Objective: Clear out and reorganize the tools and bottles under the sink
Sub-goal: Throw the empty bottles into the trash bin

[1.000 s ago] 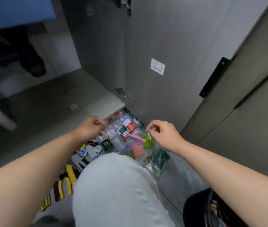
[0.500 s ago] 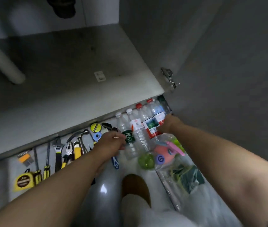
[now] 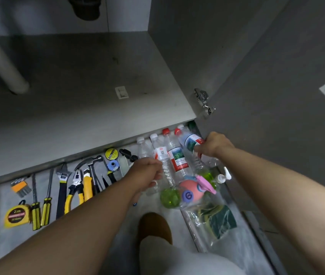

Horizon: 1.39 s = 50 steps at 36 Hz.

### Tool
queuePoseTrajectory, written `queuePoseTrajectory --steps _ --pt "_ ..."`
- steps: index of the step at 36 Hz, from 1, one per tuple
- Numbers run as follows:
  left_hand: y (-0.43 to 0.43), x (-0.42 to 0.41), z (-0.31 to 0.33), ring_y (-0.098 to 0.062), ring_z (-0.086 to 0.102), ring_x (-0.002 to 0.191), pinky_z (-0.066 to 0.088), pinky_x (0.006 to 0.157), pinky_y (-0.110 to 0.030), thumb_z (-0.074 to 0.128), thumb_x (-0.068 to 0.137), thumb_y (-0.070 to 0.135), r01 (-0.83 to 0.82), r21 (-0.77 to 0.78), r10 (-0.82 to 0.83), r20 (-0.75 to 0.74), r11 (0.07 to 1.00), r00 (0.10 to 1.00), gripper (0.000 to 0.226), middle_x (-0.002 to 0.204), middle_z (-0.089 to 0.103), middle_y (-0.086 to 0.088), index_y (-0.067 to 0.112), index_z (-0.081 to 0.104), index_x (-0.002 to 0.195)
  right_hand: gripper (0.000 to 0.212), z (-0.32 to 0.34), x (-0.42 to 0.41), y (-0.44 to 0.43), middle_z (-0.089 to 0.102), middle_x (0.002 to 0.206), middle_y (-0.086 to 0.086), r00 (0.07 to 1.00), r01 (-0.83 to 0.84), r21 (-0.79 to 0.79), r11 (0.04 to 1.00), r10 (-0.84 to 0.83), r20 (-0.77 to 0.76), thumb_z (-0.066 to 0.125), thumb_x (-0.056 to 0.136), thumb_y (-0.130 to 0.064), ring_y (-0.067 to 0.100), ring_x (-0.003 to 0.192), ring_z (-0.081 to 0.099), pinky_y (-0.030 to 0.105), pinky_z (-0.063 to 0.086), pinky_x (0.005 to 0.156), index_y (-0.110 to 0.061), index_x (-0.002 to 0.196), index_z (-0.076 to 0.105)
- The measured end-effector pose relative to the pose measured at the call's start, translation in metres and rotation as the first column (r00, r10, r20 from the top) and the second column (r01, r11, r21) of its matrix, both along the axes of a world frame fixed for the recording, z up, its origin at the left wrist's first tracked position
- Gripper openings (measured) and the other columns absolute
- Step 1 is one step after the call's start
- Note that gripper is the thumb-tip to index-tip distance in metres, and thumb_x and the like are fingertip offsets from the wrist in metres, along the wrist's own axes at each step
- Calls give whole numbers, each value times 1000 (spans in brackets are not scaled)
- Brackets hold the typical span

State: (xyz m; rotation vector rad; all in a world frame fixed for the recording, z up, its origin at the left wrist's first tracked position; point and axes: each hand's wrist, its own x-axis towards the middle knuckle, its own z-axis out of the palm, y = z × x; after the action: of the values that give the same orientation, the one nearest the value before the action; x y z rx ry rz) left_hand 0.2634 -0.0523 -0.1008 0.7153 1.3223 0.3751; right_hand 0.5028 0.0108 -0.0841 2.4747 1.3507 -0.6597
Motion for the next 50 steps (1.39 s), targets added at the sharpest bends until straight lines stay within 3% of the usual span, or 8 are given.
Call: queuePoseTrajectory --steps 8,15,21,25,33,39,46,50 --pt "3 18 24 -22 72 104 57 97 -43 64 94 51 -64 -87 84 250 994 965 39 116 73 -9 18 66 116 40 78 -21 -5 73 86 8 878 138 -16 990 -130 -461 76 77 -43 23 71 69 25 54 56 -10 100 70" --pt "6 -11 21 -28 75 101 58 94 -52 81 83 39 -333 -33 329 277 942 903 51 113 76 -8 20 64 128 31 52 -85 -23 75 102 7 613 -70 -194 979 -111 -782 73 89 -23 18 91 66 40 53 92 -11 116 66" --pt "5 -62 -6 -17 66 89 56 74 -33 83 76 21 -502 219 537 -150 837 830 57 106 65 2 25 49 121 9 -29 -123 -14 64 98 16 789 -69 -128 989 -24 -614 62 93 -20 25 85 63 26 45 65 -12 98 64" --pt "8 -81 -19 -22 68 95 60 85 -41 82 77 18 -562 204 593 -145 801 792 55 111 66 -3 23 50 122 50 -78 -144 -13 64 121 19 925 -278 -113 954 234 -300 67 88 -34 34 112 62 30 49 84 -2 125 54" --pt "15 -91 -26 -19 71 88 56 63 -28 80 79 16 -638 103 646 -74 763 760 53 107 68 -4 21 53 125 79 -124 -158 -16 65 112 7 980 -98 -77 992 83 -180 74 80 -43 28 108 65 37 53 88 -4 140 42" --pt "20 -85 -20 -21 71 86 52 55 -23 80 79 15 -589 116 599 -92 800 795 49 106 70 -7 19 54 121 45 -113 -150 -10 54 70 0 961 -34 -65 997 15 -275 71 80 -50 19 69 58 30 50 66 -11 102 63" --pt "24 -69 32 -24 74 71 61 55 -36 77 79 19 -420 147 429 -32 895 903 55 105 69 -16 18 47 125 31 -32 -135 -10 67 89 13 576 336 -294 895 -443 -688 68 77 -32 30 72 65 33 58 60 -12 100 67" --pt "25 -59 84 -19 73 61 63 61 -42 76 76 21 -287 275 291 24 918 956 60 102 66 -12 24 40 125 24 32 -109 -31 67 77 4 424 351 -246 903 -387 -819 69 80 -35 20 54 67 28 55 46 -19 97 65"
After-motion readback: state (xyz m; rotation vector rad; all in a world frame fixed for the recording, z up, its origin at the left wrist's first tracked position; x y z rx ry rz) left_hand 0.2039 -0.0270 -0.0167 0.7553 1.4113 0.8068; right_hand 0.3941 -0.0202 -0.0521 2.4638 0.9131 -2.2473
